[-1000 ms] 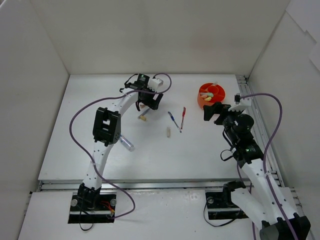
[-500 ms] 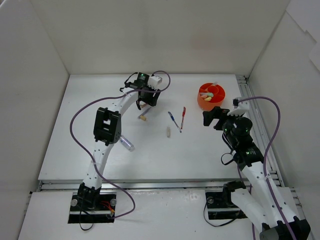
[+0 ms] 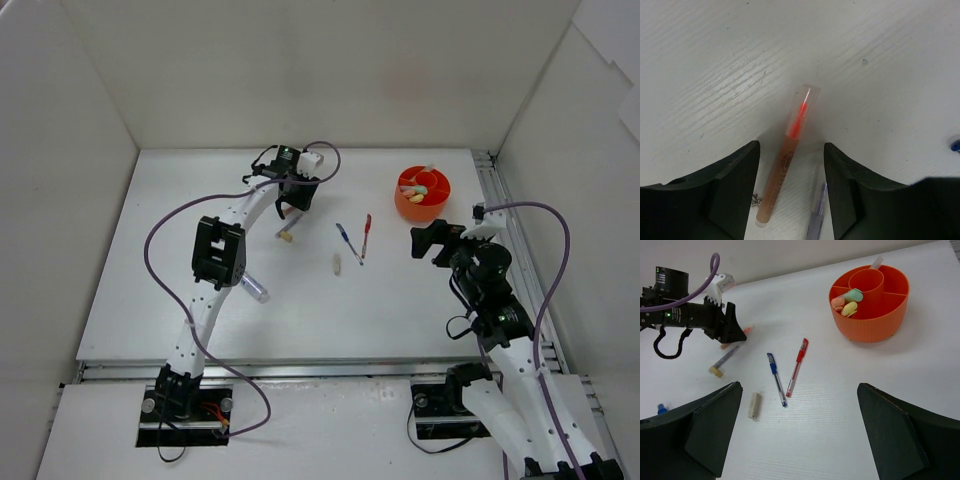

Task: Sort the stationery into containers
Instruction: Pick up the pen from the center of the board.

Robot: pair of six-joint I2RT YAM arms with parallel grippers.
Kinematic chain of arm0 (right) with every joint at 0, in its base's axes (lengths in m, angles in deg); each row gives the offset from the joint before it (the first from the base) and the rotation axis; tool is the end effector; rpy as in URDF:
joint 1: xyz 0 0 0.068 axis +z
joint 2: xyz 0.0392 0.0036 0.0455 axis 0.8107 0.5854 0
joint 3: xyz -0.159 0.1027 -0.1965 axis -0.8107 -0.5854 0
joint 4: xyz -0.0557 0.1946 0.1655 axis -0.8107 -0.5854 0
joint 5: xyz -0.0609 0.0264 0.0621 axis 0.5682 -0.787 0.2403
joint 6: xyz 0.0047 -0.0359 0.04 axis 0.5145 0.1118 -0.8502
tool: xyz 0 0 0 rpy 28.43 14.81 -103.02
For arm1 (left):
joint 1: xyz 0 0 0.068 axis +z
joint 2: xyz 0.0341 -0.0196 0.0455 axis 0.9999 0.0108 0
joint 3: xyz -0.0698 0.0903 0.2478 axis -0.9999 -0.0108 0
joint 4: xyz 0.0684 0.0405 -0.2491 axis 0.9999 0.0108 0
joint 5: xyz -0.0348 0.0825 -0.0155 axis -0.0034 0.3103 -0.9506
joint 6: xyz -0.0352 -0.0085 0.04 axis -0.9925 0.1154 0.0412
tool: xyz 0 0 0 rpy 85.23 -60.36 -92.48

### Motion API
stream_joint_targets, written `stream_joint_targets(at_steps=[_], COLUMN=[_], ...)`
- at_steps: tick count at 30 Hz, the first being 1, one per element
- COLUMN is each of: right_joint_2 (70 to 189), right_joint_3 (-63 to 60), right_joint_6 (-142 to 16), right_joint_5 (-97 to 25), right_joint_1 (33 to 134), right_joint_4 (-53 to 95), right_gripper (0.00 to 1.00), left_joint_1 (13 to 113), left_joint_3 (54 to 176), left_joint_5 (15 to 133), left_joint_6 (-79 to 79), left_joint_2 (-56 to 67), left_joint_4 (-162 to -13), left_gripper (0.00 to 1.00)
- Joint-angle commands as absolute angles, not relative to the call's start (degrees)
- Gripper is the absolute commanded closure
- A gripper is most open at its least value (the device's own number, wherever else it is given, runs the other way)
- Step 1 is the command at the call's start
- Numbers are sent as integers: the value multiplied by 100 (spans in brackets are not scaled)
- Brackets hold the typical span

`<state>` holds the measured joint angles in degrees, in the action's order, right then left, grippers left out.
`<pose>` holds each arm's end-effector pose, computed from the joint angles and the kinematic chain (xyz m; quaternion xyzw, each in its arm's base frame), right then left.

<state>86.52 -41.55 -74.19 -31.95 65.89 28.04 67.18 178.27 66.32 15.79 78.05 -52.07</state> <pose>0.1662 0.0364 0.3327 0.0175 0.6826 0.2050 0.7013 0.5250 -0.2249 0.1814 0.2604 0.8812 -0.1862 0.3477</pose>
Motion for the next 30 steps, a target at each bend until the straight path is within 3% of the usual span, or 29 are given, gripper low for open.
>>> stream_joint_targets(at_steps=[1, 15, 19, 24, 30], right_joint_2=[8493, 8036, 7922, 7755, 7824], right_joint_3=[-4102, -3979, -3970, -3917, -3821], right_joint_6=[-7353, -7282, -7317, -7335, -7326], right_joint_5=[-2921, -2666, -2657, -2718, -3200], right_joint_1=[6630, 6621, 6621, 6621, 6630], right_joint_4=[2872, 2591, 2503, 2371, 2327], right_gripper=[2, 2, 2, 2, 2], left_joint_1=[6679, 6565, 6565, 6565, 6565], left_joint_3=[18161, 18249, 18197, 17583, 17291], left_joint_5=[6629, 7235, 7183, 7042, 7455], left_joint_6=[1559, 1453, 1505, 1637, 1962], left_joint_2=[7598, 7704, 7669, 7344, 6808], left_joint_4=[-5175, -4709, -4727, -5096, -5439], left_gripper=[51, 82, 85, 100, 100])
